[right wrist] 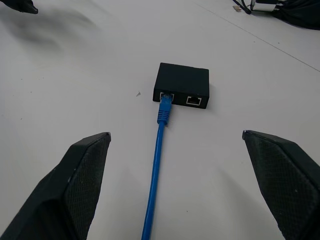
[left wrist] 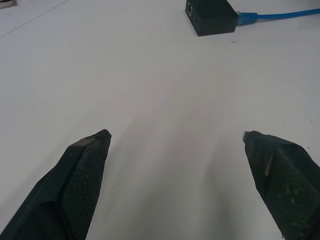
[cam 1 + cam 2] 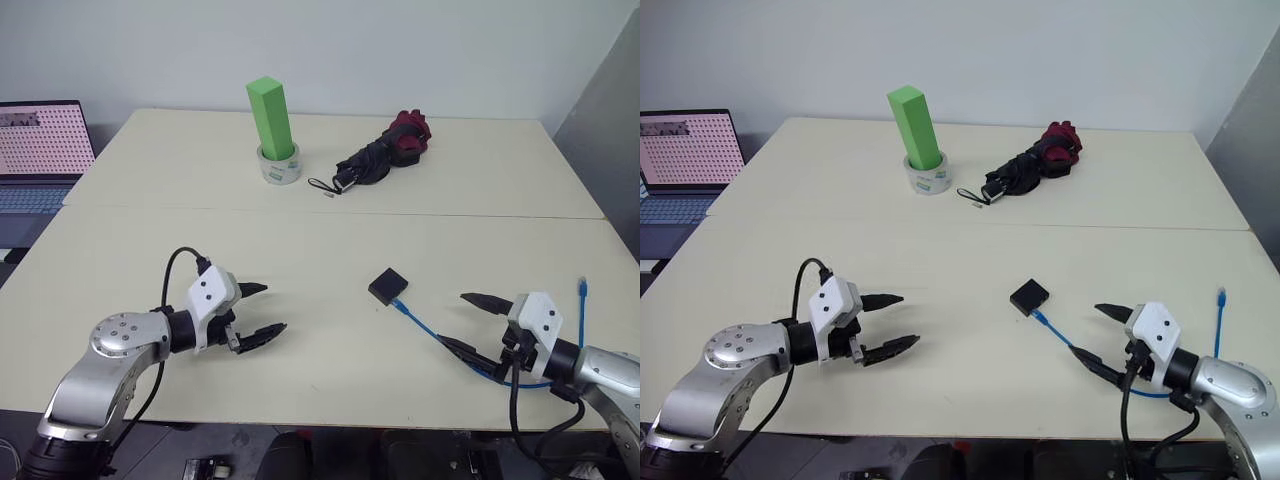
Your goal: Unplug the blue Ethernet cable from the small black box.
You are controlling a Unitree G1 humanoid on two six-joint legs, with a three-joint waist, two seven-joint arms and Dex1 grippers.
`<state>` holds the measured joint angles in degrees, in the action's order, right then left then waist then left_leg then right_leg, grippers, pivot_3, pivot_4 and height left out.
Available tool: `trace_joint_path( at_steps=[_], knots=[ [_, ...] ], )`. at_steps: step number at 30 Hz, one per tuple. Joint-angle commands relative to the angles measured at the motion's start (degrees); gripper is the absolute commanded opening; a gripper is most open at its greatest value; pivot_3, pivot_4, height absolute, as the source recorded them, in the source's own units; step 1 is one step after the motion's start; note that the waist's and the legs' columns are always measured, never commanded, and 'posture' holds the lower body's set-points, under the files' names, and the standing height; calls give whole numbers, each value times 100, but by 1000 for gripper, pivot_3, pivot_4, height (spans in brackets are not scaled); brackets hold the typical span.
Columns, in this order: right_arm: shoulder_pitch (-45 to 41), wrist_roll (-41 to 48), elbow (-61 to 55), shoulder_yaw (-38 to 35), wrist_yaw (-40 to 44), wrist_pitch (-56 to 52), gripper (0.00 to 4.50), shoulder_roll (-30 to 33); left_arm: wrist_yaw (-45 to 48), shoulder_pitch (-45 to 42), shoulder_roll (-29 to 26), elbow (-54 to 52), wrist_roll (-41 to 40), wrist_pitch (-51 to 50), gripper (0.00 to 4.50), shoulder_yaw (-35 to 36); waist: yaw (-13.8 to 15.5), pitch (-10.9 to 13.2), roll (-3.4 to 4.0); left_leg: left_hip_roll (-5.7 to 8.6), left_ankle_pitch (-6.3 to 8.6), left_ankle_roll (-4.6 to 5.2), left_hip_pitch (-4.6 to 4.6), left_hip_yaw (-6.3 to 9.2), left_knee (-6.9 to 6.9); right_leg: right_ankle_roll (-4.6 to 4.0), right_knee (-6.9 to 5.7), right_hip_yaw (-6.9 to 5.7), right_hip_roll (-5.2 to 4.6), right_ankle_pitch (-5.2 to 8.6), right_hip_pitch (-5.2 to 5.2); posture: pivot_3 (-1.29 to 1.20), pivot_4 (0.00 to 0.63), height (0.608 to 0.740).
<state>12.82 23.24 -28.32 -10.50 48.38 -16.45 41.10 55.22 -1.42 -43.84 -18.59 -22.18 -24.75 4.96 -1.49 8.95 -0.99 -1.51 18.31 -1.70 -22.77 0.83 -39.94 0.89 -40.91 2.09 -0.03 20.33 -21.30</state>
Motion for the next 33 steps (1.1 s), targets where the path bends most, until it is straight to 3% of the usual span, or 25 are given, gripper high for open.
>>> trace_joint_path(
  at_steps=[1,14,31,33],
  knots=[
    [-21,0,-67,-134,35,133,4478,51,38,47,-108,-270,-105,35,4500,152,0,0,0,0,0,0,0,0,0,0,0,0,0,0,0,0,150,740],
    [-191,-245,-148,344,-279,-129,4478,-81,-109,-41,-3,-365,-51,-42,4500,-116,0,0,0,0,0,0,0,0,0,0,0,0,0,0,0,0,150,740],
    [-1262,-1380,873,1859,-1349,-264,4478,-1269,-31,-460,190,-626,-335,-451,4500,-606,-2,0,1,0,-10,-17,-1,0,-1,0,-2,1,1,0,-5,0,150,740],
    [-1301,-1445,939,1899,-1380,-238,4120,-1327,-44,-507,208,-605,-321,-447,4500,-643,-1,0,1,0,-10,-18,-1,-1,0,0,-2,1,1,0,-5,0,150,740]
  ],
)
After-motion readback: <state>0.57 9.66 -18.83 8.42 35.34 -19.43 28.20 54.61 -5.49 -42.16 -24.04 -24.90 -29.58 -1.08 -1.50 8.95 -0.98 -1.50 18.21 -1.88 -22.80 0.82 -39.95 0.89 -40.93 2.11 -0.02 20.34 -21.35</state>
